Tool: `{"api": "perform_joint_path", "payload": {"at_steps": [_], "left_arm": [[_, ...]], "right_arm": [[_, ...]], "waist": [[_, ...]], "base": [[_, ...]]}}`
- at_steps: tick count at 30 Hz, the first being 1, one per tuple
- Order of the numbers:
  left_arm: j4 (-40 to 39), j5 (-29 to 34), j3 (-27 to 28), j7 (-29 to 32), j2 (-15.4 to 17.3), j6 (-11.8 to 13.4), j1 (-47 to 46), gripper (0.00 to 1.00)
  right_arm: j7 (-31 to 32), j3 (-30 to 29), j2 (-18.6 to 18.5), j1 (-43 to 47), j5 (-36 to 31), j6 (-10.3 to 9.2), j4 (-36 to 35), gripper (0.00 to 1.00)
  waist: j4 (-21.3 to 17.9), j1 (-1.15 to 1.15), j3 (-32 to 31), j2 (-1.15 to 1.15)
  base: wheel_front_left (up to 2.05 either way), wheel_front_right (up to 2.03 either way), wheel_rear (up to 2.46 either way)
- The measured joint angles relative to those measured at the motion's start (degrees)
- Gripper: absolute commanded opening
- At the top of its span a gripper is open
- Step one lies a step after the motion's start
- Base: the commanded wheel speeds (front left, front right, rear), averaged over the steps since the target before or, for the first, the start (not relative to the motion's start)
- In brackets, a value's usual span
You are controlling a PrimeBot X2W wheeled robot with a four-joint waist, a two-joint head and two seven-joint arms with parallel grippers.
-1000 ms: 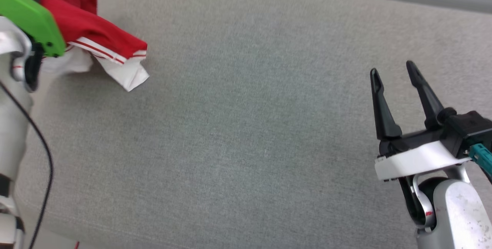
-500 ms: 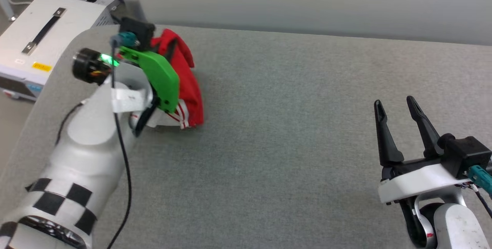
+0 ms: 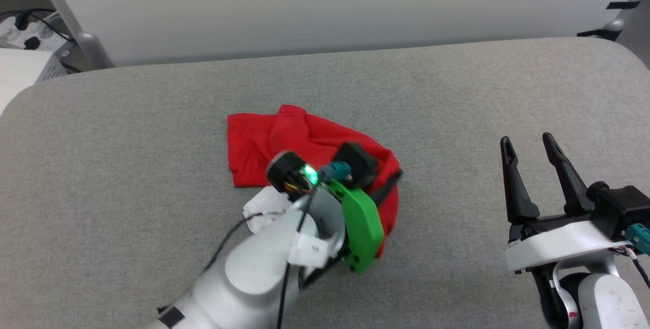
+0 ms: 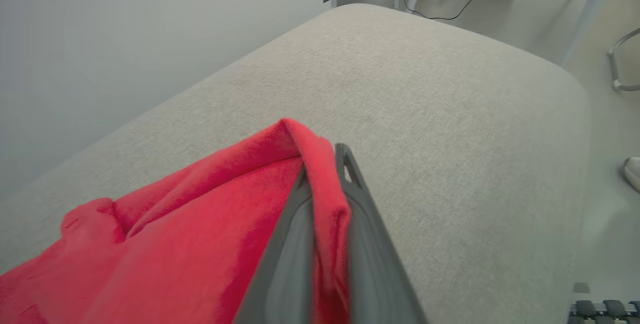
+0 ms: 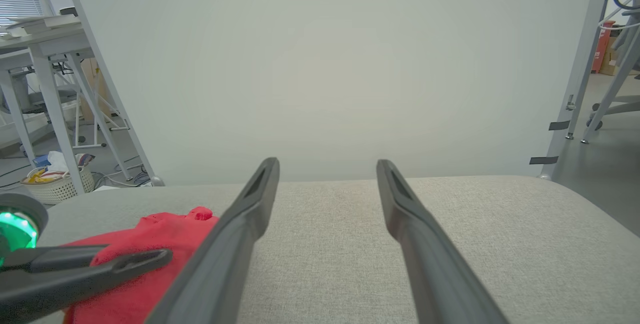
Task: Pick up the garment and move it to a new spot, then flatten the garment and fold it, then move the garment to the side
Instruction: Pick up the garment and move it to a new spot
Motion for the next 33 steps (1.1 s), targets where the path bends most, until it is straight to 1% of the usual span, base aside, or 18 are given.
{"api": "perform_joint_path", "payload": {"at_steps": [3, 7, 12, 13, 14, 15, 18, 19, 22, 24, 27, 28, 30, 31, 33], "left_arm": [[-2.5, -0.1, -3.3, 0.6, -1.6, 0.0, 3.6, 0.0], [-3.8, -0.7, -8.1, 2.0, -2.5, 0.0, 7.5, 0.0], [-4.8, -1.7, -13.2, 2.8, -3.2, 0.0, 8.7, 0.0], [-4.9, -2.0, -13.8, 2.8, -3.4, 0.0, 8.7, 0.08], [-5.0, -2.2, -14.1, 2.3, -3.4, 0.0, 8.7, 0.42], [-5.1, -2.3, -14.0, 1.7, -3.4, 0.0, 8.7, 1.0], [-5.7, -3.3, -12.0, -1.6, -3.5, 0.1, 8.6, 1.0], [-6.0, -3.2, -11.0, -3.3, -3.5, 0.6, 8.6, 1.0], [-6.9, -3.1, -7.4, -8.0, -3.2, 3.2, 8.3, 1.0], [-7.5, -2.8, -4.7, -11.0, -2.2, 5.6, 7.8, 1.0], [-8.2, -2.3, -0.6, -13.2, -0.2, 9.4, 7.5, 1.0], [-8.4, -2.0, 1.2, -13.8, 0.8, 11.0, 7.5, 1.0], [-8.8, -2.0, 3.5, -14.2, 2.1, 12.7, 7.6, 1.0], [-9.2, -1.6, 5.3, -14.5, 3.2, 14.1, 7.8, 1.0], [-10.2, -1.5, 8.8, -14.7, 4.7, 15.8, 8.6, 1.0]], "right_arm": [[-0.3, -0.4, 0.0, 0.0, 0.4, 0.0, -0.3, 1.0], [-0.8, -0.5, 0.0, 0.0, 0.7, 0.0, -0.2, 1.0], [-1.3, -0.5, 0.0, -0.3, 0.6, 0.0, 0.0, 1.0], [-1.3, -0.5, 0.0, -0.4, 0.4, 0.0, 0.2, 1.0], [-1.3, -0.4, 0.0, -0.4, 0.4, 0.0, 0.3, 1.0], [-1.3, -0.5, 0.0, -0.4, 0.4, 0.0, 0.4, 1.0], [-1.3, -0.7, 0.0, -0.4, 0.3, 0.0, 0.9, 1.0], [-1.3, -0.9, 0.0, -0.3, 0.2, 0.0, 1.0, 1.0], [-0.6, -0.9, 0.0, 0.0, -0.1, 0.0, 1.4, 1.0], [-0.2, -1.1, 0.0, 0.8, -0.4, 0.0, 1.5, 1.0], [0.3, -1.8, 0.0, 2.0, -0.8, 0.0, 1.5, 1.0], [0.5, -2.1, 0.0, 2.4, -0.8, 0.0, 1.4, 1.0], [0.7, -2.5, 0.0, 2.9, -0.7, 0.0, 1.2, 1.0], [1.0, -2.8, 0.0, 3.1, -0.7, 0.0, 1.1, 1.0], [1.3, -3.1, 0.0, 3.5, -0.7, 0.0, 1.0, 1.0]], "waist": [[-0.9, 0.0, 1.3, 0.0], [-1.4, 0.0, 3.5, 0.0], [-1.1, 0.0, 5.3, 0.0], [-0.9, 0.0, 5.4, 0.0], [-0.6, 0.0, 5.4, 0.0], [-0.4, 0.0, 5.3, 0.0], [0.1, 0.0, 4.3, 0.0], [0.4, 0.0, 3.9, 0.0], [1.3, 0.0, 2.6, 0.0], [2.0, 0.0, 1.6, 0.0], [3.2, 0.0, 0.3, 0.0], [3.7, 0.0, -0.2, 0.0], [4.5, 0.0, -0.7, 0.0], [5.2, 0.0, -1.1, 0.0], [6.0, 0.0, -1.6, 0.0]], "base": [[0.0, 0.0, 0.0], [0.0, 0.0, 0.0], [0.0, 0.0, 0.0], [0.0, 0.0, 0.0], [0.0, 0.0, 0.0], [0.0, 0.0, 0.0], [0.0, 0.0, 0.0], [0.0, 0.0, 0.0], [0.0, 0.0, 0.0], [0.0, 0.0, 0.0], [0.0, 0.0, 0.0], [0.0, 0.0, 0.0], [0.0, 0.0, 0.0], [0.0, 0.0, 0.0], [0.0, 0.0, 0.0]]}}
